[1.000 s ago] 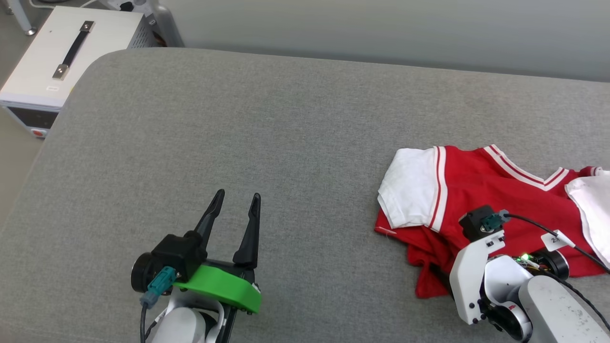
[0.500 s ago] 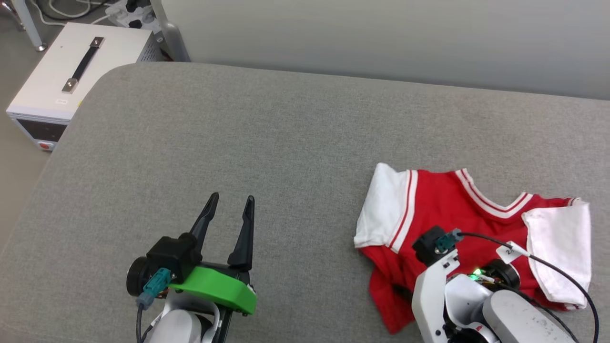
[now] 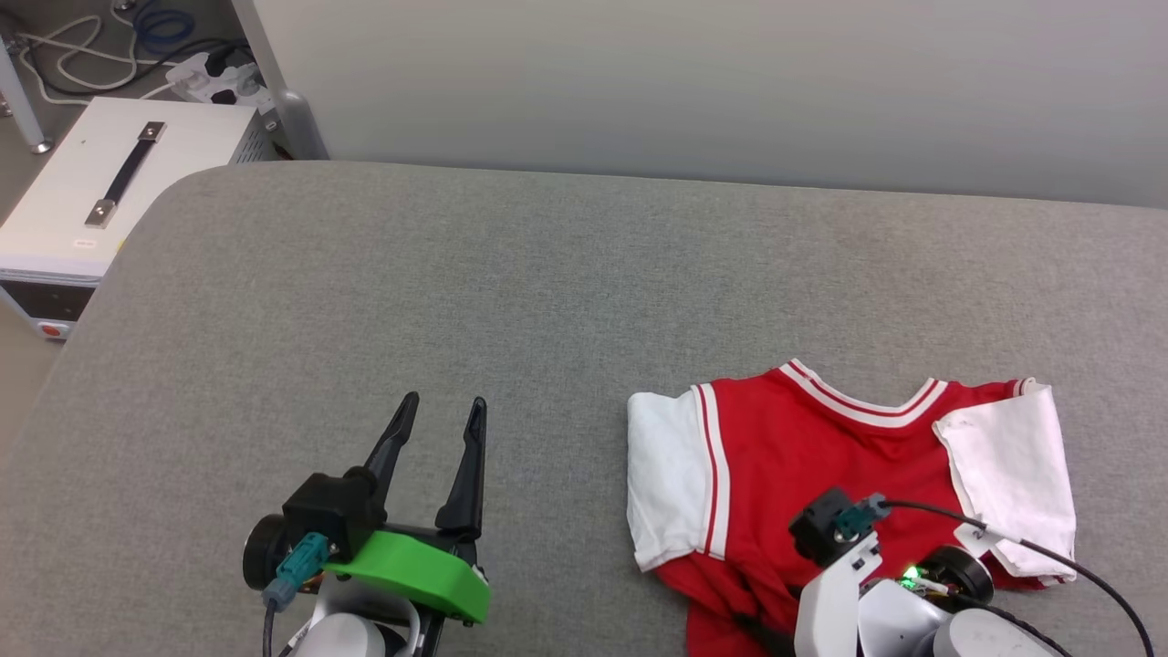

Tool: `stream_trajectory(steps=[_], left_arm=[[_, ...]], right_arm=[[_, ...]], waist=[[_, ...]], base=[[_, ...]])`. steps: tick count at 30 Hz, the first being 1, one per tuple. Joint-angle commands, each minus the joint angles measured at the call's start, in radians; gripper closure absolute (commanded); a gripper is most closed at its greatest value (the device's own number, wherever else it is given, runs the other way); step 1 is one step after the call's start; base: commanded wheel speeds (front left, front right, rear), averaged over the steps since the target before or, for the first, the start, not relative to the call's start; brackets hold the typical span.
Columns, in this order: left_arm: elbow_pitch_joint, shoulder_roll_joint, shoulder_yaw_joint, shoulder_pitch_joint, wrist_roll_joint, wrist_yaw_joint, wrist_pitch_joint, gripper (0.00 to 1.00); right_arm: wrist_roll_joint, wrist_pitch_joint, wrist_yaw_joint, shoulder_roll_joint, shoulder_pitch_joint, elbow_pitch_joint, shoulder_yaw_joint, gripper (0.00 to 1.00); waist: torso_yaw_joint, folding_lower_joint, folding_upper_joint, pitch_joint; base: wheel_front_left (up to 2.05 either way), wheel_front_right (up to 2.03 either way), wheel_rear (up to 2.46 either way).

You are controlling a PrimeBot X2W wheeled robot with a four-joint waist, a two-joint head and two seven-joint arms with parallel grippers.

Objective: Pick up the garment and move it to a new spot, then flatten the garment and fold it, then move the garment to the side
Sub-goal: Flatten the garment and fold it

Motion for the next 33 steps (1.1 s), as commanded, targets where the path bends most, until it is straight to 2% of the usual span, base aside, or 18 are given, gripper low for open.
stream_trajectory(steps=[1,7,13,16,19,24,28,33], left_arm=[[0.004,-0.005,0.001,0.013,0.000,-0.003,-0.006,0.00],[0.002,-0.004,0.004,0.018,0.001,-0.003,-0.006,0.00],[-0.005,-0.004,0.002,0.022,-0.010,-0.003,-0.006,0.00],[-0.006,-0.004,-0.005,0.021,-0.014,-0.003,-0.006,0.00],[-0.004,-0.004,-0.011,0.019,-0.023,-0.003,-0.006,0.00],[0.008,-0.005,-0.016,0.012,-0.030,-0.003,-0.006,0.00],[0.026,-0.005,-0.021,0.002,-0.043,-0.003,-0.006,0.00],[0.108,0.019,-0.089,-0.040,-0.066,-0.003,-0.003,0.00]], right_arm=[[0.010,-0.027,0.007,0.008,0.002,-0.008,-0.017,0.00],[0.024,-0.151,0.007,0.005,-0.005,-0.048,-0.134,0.00],[-0.019,-0.350,0.007,0.019,0.018,-0.075,-0.321,0.00],[-0.085,-0.479,0.007,0.044,0.050,-0.073,-0.427,0.00],[-0.132,-0.600,0.007,0.102,0.092,-0.074,-0.533,0.00],[-0.240,-0.738,0.007,0.166,0.135,-0.094,-0.634,0.00],[-0.299,-0.784,0.007,0.208,0.150,-0.109,-0.665,0.00],[-0.326,-0.799,0.007,0.247,0.145,-0.125,-0.701,0.00]], waist=[[-0.012,0.0000,0.0000,-0.005],[-0.046,0.0000,0.0000,-0.026],[-0.080,0.0000,0.0000,-0.037],[-0.092,0.0000,0.0000,-0.035],[-0.101,0.0000,0.0000,-0.027],[-0.118,0.0000,0.0000,-0.005],[-0.136,0.0000,0.0000,0.015],[-0.157,0.0000,0.0000,0.050]], base=[[0.00,0.00,0.00],[0.00,0.00,0.00],[0.00,0.00,0.00],[0.00,0.00,0.00],[0.00,0.00,0.00],[0.00,0.00,0.00],[0.00,0.00,0.00],[0.00,0.00,0.00]])
